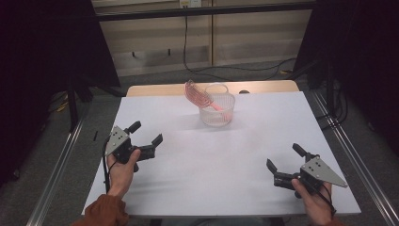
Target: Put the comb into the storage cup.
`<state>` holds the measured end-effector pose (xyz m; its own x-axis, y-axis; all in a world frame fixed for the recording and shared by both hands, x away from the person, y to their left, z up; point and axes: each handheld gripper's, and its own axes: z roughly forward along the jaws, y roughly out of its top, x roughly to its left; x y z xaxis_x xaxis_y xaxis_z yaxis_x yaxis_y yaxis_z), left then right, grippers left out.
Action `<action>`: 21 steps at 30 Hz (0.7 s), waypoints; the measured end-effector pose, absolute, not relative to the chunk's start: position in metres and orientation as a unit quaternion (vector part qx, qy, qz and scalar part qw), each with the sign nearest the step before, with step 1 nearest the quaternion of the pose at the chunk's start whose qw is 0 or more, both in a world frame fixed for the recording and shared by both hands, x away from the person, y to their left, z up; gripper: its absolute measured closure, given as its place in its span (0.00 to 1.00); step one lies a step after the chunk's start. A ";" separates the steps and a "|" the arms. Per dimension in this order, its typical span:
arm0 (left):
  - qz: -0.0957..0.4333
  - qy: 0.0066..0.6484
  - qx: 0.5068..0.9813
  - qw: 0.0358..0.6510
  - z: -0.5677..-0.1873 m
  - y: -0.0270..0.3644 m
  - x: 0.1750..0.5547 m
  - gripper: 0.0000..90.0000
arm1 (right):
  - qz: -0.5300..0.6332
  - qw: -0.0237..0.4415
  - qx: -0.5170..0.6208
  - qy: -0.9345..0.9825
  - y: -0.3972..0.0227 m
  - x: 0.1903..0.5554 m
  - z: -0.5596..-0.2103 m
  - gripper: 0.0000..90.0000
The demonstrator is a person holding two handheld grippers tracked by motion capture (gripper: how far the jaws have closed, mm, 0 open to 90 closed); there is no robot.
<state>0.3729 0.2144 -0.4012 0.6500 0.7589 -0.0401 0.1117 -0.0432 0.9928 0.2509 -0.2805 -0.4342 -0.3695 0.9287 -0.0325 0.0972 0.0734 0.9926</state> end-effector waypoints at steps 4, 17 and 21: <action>0.259 0.329 0.666 0.617 -0.400 0.215 0.366 0.03 | 0.542 0.384 0.410 0.625 -0.281 0.251 -0.434 0.00; 0.257 0.340 0.671 0.606 -0.412 0.219 0.348 0.02 | 0.542 0.383 0.410 0.625 -0.280 0.250 -0.434 0.00; 0.266 0.335 0.673 0.603 -0.412 0.222 0.342 0.02 | 0.543 0.383 0.409 0.626 -0.280 0.250 -0.434 0.00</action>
<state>0.3417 0.2225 -0.4123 0.6337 0.7723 -0.0455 0.1294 -0.0478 0.9904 0.2503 -0.2801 -0.4339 -0.3722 0.9274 -0.0364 0.0954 0.0773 0.9924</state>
